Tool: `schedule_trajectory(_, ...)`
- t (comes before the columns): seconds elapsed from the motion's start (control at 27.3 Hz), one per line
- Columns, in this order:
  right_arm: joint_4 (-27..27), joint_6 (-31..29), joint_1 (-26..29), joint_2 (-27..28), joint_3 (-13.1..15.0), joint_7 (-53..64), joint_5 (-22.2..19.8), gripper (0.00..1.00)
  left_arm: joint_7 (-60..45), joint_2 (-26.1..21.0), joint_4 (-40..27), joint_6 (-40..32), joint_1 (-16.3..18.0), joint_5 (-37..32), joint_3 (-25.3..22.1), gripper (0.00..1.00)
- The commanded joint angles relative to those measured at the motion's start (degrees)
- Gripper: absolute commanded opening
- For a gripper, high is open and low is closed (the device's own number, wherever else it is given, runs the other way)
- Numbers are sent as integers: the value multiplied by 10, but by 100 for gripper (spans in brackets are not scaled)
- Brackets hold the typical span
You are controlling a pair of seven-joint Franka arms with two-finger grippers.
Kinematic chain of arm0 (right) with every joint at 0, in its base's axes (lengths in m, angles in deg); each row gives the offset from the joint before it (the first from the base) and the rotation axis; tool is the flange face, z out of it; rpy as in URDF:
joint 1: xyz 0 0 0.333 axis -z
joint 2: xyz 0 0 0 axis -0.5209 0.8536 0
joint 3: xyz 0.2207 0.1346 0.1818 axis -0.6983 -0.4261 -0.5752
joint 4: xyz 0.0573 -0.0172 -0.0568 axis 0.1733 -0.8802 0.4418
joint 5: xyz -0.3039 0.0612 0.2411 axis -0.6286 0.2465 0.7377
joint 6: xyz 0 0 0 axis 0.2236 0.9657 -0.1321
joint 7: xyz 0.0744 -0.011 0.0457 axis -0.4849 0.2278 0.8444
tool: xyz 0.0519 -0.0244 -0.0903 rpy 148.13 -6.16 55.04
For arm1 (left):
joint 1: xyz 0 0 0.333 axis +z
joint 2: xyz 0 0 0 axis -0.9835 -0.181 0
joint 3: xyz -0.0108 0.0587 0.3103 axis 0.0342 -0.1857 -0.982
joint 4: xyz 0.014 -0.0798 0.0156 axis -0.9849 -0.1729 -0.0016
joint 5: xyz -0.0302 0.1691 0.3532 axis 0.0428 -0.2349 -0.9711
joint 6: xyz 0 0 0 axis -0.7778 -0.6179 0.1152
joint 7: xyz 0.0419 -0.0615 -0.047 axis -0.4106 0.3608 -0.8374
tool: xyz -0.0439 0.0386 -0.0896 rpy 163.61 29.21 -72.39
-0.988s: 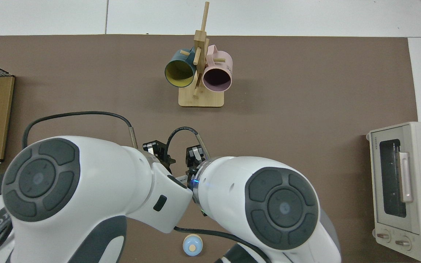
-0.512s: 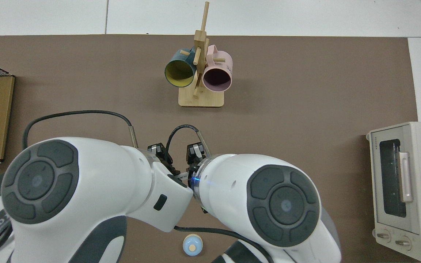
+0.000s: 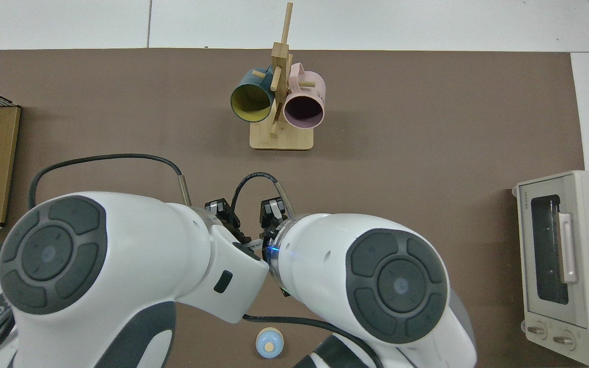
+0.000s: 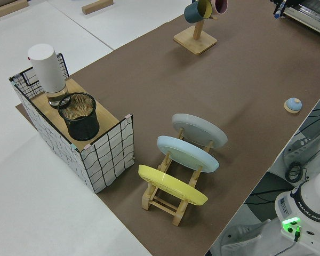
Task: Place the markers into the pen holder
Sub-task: 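Withdraw the right gripper while the left gripper carries the marker away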
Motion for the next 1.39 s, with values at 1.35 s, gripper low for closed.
schedule_trajectory(1.35, 3, 193, 267, -53, 8, 915, -44, 100, -91, 9, 1, -17, 97, -116, -17, 0)
